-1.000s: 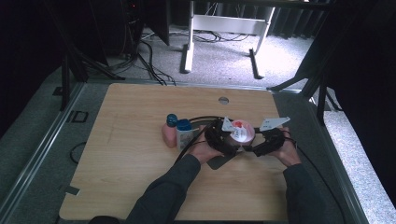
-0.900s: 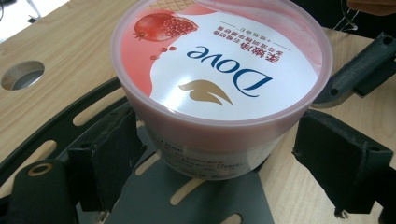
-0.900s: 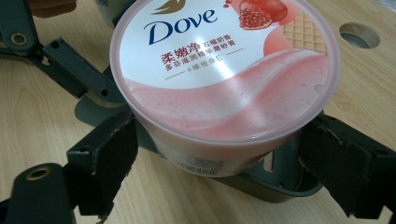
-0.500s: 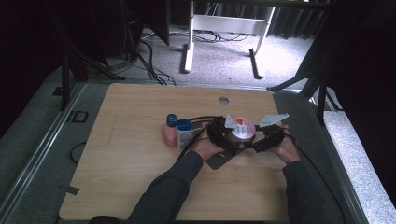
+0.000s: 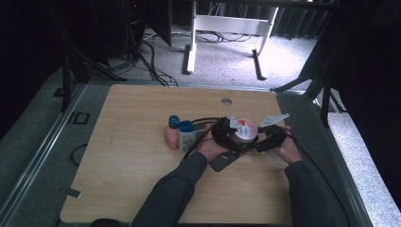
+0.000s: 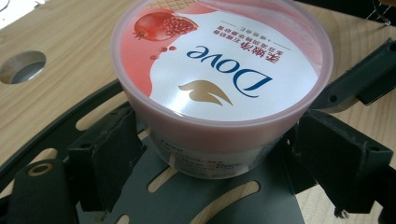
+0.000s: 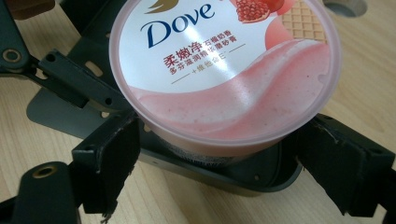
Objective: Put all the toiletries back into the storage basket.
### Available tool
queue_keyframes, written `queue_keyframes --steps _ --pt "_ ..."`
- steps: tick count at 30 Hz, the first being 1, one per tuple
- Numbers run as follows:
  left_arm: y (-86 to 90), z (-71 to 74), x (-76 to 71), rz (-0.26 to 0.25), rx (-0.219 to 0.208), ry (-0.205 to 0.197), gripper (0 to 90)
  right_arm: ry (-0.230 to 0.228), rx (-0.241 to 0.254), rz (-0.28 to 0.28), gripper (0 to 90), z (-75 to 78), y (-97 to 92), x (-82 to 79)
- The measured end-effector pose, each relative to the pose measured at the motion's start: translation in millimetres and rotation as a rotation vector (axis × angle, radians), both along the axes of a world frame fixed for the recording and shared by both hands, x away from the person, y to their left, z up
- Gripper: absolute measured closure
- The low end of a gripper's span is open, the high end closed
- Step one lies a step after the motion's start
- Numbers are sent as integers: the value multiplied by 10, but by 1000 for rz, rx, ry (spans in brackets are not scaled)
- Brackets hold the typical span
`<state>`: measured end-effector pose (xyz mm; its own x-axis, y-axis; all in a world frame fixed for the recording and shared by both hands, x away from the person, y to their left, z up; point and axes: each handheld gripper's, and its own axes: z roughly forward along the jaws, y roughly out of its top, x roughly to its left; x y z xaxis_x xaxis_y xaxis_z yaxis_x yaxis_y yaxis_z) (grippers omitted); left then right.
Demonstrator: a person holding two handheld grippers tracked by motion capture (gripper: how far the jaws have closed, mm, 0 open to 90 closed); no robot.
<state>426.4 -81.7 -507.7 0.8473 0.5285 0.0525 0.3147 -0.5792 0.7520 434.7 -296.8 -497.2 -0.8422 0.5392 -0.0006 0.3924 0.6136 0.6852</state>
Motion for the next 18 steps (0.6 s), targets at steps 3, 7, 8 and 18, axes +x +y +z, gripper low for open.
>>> queue_keyframes --steps 3,7,8,18 --pt "-23 -22 17 -6 12 7 145 8 -6 -8 142 -35 -12 5" --pt "-37 -45 41 -6 13 16 146 6 -17 -16 146 -54 -19 10" --pt "-41 -49 42 -6 15 17 146 6 -21 -17 147 -55 -19 11" --pt "-68 -139 69 -15 38 47 153 29 -76 -16 160 -115 -6 23"
